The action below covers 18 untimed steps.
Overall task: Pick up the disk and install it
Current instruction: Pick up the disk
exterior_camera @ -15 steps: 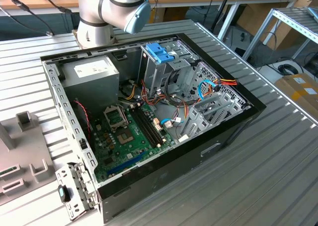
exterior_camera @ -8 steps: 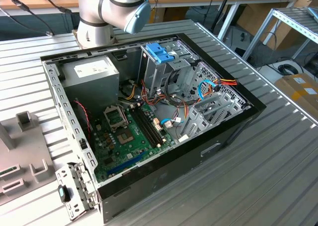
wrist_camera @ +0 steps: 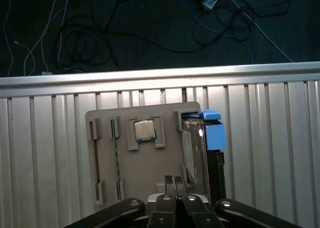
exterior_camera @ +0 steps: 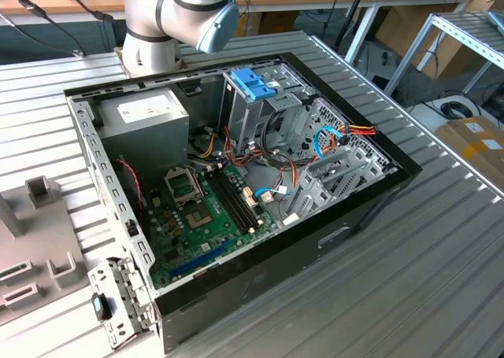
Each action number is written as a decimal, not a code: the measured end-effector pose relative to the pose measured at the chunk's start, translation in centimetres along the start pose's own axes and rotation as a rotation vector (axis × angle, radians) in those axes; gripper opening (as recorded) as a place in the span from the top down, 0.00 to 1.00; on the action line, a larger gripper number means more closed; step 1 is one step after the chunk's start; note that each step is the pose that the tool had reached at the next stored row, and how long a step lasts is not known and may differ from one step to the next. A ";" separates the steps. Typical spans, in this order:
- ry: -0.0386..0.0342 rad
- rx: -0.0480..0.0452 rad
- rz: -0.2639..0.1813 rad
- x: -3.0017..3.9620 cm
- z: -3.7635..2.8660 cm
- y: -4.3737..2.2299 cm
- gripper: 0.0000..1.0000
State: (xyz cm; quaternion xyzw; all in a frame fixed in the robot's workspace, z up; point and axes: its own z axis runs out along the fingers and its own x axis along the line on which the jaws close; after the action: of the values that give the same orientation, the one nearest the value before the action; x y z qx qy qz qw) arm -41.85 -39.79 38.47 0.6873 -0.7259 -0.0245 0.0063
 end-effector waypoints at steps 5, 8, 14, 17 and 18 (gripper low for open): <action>0.0014 -0.0008 -0.032 0.00 0.00 0.00 0.89; 0.0024 -0.0014 -0.053 0.00 0.00 0.00 0.89; 0.0040 -0.0022 -0.091 0.00 0.00 0.00 0.89; 0.0049 -0.0027 -0.111 0.00 0.00 0.00 0.89; 0.0051 -0.0028 -0.116 0.00 0.00 0.00 0.89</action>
State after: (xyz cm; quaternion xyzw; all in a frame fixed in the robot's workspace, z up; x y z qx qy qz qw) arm -41.84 -39.79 38.47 0.7284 -0.6846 -0.0241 0.0077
